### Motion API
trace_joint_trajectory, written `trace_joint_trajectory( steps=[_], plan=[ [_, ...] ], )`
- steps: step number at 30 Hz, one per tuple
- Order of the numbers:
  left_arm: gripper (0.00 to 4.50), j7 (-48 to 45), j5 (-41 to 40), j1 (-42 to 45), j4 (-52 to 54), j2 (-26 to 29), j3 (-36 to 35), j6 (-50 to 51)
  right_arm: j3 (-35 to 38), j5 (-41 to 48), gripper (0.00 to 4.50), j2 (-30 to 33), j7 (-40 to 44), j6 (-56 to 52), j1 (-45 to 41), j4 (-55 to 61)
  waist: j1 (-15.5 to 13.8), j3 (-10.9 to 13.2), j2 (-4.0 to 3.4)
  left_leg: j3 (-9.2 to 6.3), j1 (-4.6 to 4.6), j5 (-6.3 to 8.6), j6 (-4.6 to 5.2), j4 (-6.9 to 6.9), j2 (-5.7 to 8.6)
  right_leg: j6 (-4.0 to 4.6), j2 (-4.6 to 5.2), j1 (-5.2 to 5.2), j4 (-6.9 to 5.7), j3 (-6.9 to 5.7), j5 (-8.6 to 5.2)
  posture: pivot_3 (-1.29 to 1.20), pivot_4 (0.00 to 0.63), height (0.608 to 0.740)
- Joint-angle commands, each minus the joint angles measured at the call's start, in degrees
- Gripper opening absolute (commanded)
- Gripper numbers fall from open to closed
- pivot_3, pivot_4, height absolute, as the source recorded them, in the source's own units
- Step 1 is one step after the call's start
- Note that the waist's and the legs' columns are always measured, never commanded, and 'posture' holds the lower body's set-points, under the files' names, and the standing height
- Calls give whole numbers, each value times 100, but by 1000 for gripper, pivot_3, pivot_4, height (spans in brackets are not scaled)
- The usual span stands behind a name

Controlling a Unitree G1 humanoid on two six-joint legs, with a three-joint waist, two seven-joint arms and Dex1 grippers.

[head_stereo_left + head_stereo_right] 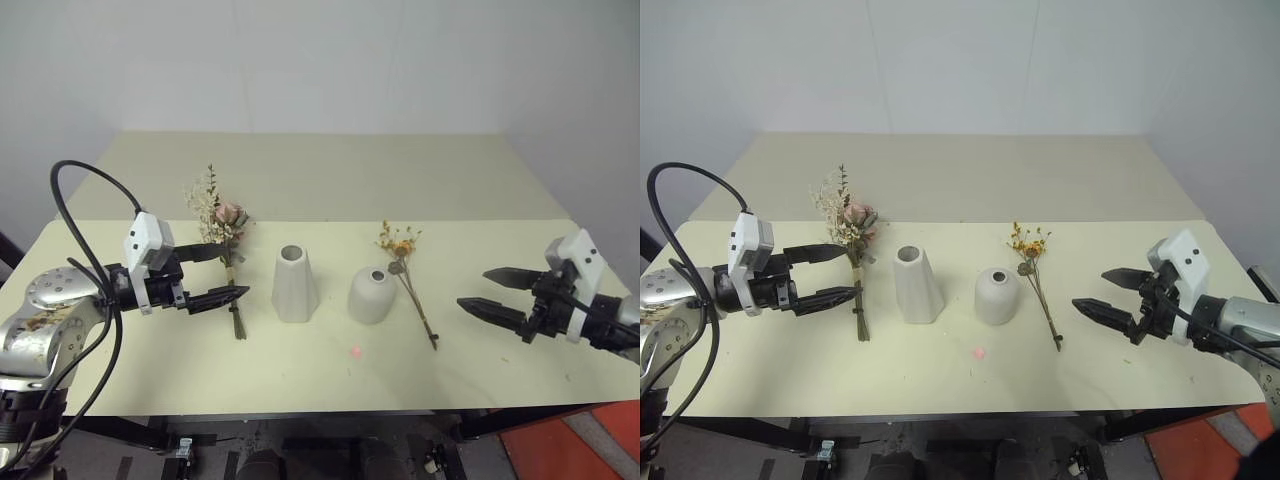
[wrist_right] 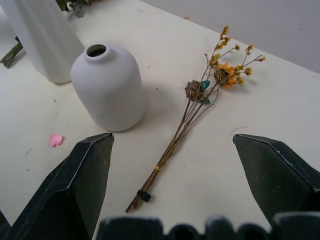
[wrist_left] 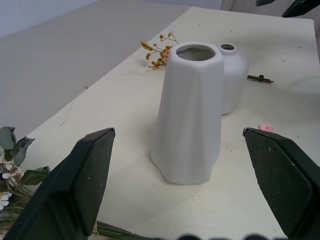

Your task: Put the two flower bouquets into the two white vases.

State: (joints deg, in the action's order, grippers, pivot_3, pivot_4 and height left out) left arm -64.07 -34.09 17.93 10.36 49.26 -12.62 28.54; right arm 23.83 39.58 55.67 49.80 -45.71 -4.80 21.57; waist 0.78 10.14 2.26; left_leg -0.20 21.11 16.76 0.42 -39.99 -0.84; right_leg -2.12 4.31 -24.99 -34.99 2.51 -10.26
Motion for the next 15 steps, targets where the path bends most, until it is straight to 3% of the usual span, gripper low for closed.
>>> trace_joint_trajectory(
  steps=[1, 11, 15],
  plan=[
    [4473, -58, -65, 129, 48, 108, -202, -147, 141, -5, 4500, 128, 57, 121, -148, 11, 2, 0, 0, 0, 0, 0, 0, 0, 0, 0, 0, 0, 0, 0, 0, 0, 150, 740],
    [4473, -116, -103, 112, 78, 125, -253, -128, 71, 89, 4500, 173, 141, -63, -233, 12, 1, 0, 0, 0, 0, 0, 0, 0, 0, 0, 1, 0, 0, 0, 0, 0, 150, 740],
    [4473, -324, -157, 263, 18, 163, -215, -162, -482, 250, 4500, 468, -153, -1148, -887, -189, 34, 0, 0, 3, -1, 0, 0, -1, 0, 1, 0, 0, -1, 3, 0, 0, 150, 740]
  ],
)
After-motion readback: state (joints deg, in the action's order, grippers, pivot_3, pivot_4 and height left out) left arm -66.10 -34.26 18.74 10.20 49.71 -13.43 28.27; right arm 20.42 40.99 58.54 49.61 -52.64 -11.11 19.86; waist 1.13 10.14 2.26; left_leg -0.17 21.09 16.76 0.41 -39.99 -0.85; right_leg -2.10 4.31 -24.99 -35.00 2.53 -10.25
